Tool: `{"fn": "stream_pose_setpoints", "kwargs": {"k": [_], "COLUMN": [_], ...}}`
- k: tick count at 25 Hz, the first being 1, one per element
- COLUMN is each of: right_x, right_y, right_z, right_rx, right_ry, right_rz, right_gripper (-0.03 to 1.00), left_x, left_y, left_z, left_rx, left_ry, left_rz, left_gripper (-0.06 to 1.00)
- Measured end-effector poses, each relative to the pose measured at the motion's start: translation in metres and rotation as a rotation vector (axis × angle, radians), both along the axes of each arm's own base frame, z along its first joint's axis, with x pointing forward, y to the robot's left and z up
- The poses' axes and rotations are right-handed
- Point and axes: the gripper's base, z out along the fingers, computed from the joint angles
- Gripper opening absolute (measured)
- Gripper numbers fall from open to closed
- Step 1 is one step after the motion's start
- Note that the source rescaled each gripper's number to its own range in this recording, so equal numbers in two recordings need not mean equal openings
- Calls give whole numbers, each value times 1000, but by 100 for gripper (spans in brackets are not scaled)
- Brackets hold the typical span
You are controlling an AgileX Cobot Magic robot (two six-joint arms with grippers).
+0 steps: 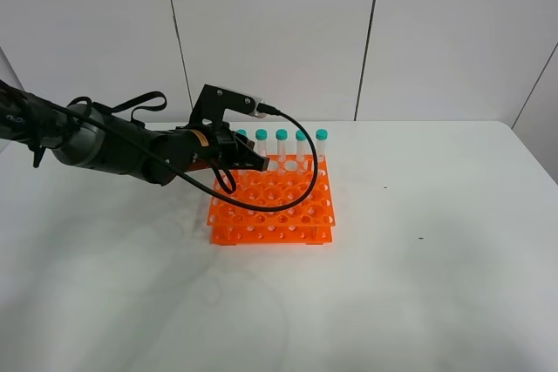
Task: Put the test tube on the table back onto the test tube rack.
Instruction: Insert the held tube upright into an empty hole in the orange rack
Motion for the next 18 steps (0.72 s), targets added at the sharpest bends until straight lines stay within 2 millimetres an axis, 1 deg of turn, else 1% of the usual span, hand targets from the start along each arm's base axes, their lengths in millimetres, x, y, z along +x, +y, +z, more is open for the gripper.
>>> {"fn": "stream_pose_setpoints", "kwargs": {"k": [18], "right_x": [0], "right_y": [0], "right_z": [0], "right_rx": [0], "right_ry": [0], "right_rz": [0], "right_gripper": [100], "left_x": [0], "left_y": [0], "left_z": [0], "left_rx": [0], "left_ry": [2], "left_rz": [0], "left_gripper": [0]}}
